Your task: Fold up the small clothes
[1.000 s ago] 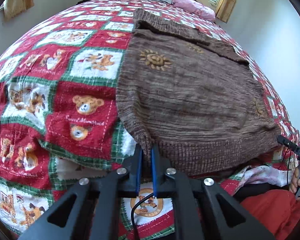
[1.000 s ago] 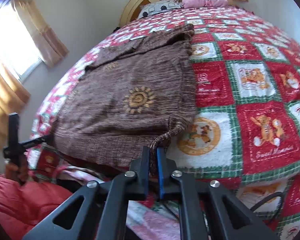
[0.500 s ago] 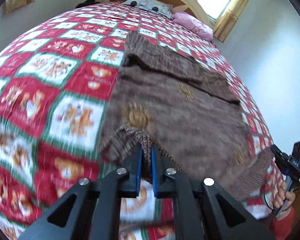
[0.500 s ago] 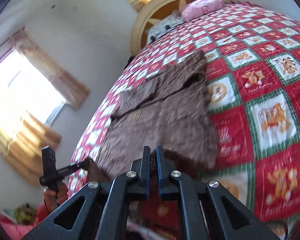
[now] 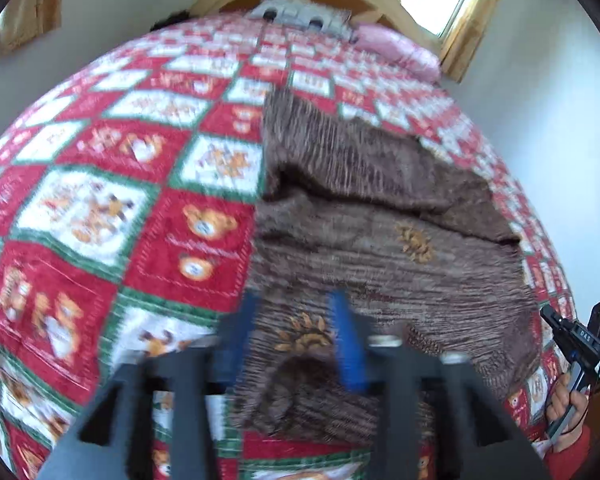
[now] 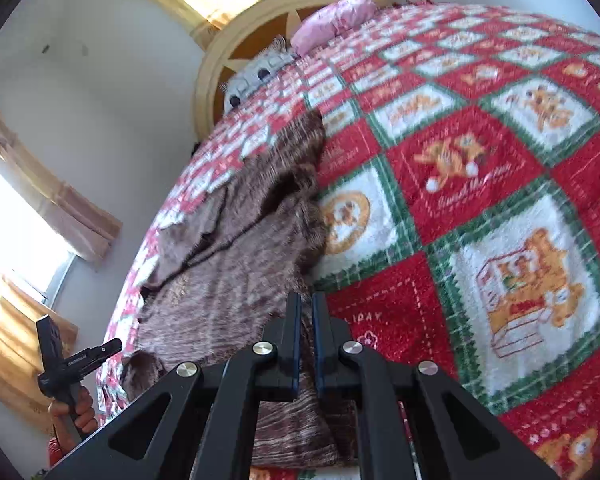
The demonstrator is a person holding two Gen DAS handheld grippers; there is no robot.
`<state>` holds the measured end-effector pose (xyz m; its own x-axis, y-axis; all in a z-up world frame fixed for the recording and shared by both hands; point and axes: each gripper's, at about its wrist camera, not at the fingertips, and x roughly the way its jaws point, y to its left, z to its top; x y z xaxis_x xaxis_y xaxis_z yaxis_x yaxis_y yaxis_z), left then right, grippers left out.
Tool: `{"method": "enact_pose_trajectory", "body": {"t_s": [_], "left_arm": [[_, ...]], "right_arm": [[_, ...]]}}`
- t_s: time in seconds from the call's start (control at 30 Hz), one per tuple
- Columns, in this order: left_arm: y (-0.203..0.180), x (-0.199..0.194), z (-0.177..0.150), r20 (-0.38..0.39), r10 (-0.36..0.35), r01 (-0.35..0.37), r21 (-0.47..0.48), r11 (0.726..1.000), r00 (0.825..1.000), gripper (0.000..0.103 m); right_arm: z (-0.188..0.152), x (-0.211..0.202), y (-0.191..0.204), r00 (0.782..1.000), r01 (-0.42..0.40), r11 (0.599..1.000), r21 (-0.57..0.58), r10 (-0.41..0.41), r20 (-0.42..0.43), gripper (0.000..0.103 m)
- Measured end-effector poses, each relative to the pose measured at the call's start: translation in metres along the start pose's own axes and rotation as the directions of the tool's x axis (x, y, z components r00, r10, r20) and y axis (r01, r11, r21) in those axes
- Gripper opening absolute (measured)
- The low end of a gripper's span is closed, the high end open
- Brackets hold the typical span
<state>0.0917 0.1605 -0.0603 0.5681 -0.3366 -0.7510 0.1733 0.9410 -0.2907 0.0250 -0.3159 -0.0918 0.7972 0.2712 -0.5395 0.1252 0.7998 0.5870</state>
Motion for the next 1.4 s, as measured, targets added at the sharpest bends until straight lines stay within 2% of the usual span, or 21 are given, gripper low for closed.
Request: {"method": "enact_pose_trajectory", "body": {"t_s": [0.03,0.07,0.13,0.17,0.2,0.23,0.27,0.37,0.43,0.47,0.53,0.6,0.67,0.73,0.77,1.07,1.1,1.13,1.17,1.2,1.4], "left_arm": [[0.003,-0.007,-0.001,0.029,-0.001,0.0,0.016,1.0,1.0,0.076],[0.005,-0.015,-0.004,0.059,-0.001,-0.002,0.039,0.999,0.998,0.08],[0.004,-0.024,-0.011,0.083,-0.015,0.007,0.1,0.995,0.996,0.08],[0.001,-0.025,-0.016,0.077,-0.018,0.007,0.144,0.989,0.997,0.08],[-0.002,-0.023,-0.018,0.075,-0.013,-0.001,0.177,0.984,0.997,0.08],[-0.007,-0.021,-0.02,0.079,-0.002,-0.015,0.215,0.976,0.997,0.08],[-0.014,-0.018,-0.023,0.092,0.01,-0.034,0.261,0.965,0.996,0.08],[-0.035,-0.003,-0.028,0.125,0.001,-0.052,0.407,0.912,0.992,0.08],[-0.047,0.011,-0.028,0.113,0.006,-0.06,0.478,0.876,0.994,0.08],[-0.05,0.019,-0.026,0.095,0.002,-0.049,0.492,0.869,0.995,0.08],[-0.051,0.033,-0.021,0.058,-0.01,-0.019,0.484,0.875,0.998,0.08],[-0.05,0.044,-0.016,0.022,-0.029,0.016,0.451,0.893,0.999,0.073],[-0.048,0.054,-0.014,-0.029,-0.049,0.057,0.418,0.907,0.998,0.048],[-0.048,0.056,-0.014,-0.038,-0.073,0.082,0.397,0.914,0.997,0.045],[-0.049,0.055,-0.015,-0.037,-0.084,0.092,0.401,0.911,0.996,0.04],[-0.043,0.047,-0.024,-0.048,-0.116,0.126,0.379,0.917,0.992,0.042],[-0.042,0.047,-0.023,-0.048,-0.122,0.131,0.365,0.922,0.991,0.04],[-0.04,0.048,-0.022,-0.044,-0.128,0.135,0.348,0.928,0.991,0.032],[-0.039,0.047,-0.022,-0.038,-0.129,0.135,0.334,0.933,0.991,0.019],[-0.037,0.047,-0.021,-0.036,-0.135,0.14,0.32,0.937,0.99,0.015],[-0.031,0.038,-0.027,0.015,-0.15,0.143,0.22,0.965,0.989,0.011]], "right_arm": [[-0.001,-0.007,0.002,1.0,-0.005,1.0,-0.004,0.005,0.012,0.006],[-0.002,-0.012,0.005,1.0,-0.013,1.0,-0.012,0.014,0.021,0.006],[-0.008,-0.021,0.015,0.999,-0.021,0.998,-0.051,0.023,0.024,0.012],[-0.012,-0.025,0.023,1.0,-0.023,0.996,-0.081,0.025,0.018,0.029],[-0.015,-0.026,0.028,0.999,-0.026,0.994,-0.102,0.028,0.015,0.056],[-0.018,-0.026,0.034,0.999,-0.029,0.993,-0.117,0.031,0.019,0.065],[-0.021,-0.029,0.039,0.999,-0.032,0.99,-0.141,0.038,0.037,0.067],[-0.031,-0.034,0.061,0.996,-0.002,0.969,-0.248,0.023,0.081,0.067],[-0.035,-0.037,0.069,0.995,0.029,0.954,-0.297,0.001,0.102,0.067],[-0.036,-0.04,0.072,0.994,0.04,0.949,-0.314,-0.005,0.112,0.067],[-0.037,-0.041,0.075,0.992,0.064,0.938,-0.339,-0.022,0.126,0.067],[-0.037,-0.041,0.073,0.993,0.069,0.937,-0.342,-0.03,0.118,0.067],[-0.037,-0.042,0.069,0.993,0.072,0.942,-0.328,-0.035,0.115,0.067],[-0.036,-0.043,0.062,0.993,0.074,0.949,-0.306,-0.042,0.11,0.067],[-0.036,-0.041,0.061,0.993,0.076,0.951,-0.301,-0.046,0.108,0.067],[-0.033,-0.043,0.054,0.993,0.078,0.958,-0.277,-0.049,0.111,0.067],[-0.032,-0.044,0.054,0.991,0.09,0.955,-0.282,-0.058,0.119,0.067],[-0.031,-0.045,0.053,0.99,0.101,0.953,-0.286,-0.067,0.125,0.067],[-0.031,-0.046,0.053,0.989,0.111,0.951,-0.289,-0.076,0.13,0.067],[-0.029,-0.048,0.052,0.987,0.121,0.947,-0.296,-0.084,0.135,0.067],[-0.032,-0.042,0.06,0.99,0.139,0.894,-0.425,-0.113,0.087,0.067]]}}
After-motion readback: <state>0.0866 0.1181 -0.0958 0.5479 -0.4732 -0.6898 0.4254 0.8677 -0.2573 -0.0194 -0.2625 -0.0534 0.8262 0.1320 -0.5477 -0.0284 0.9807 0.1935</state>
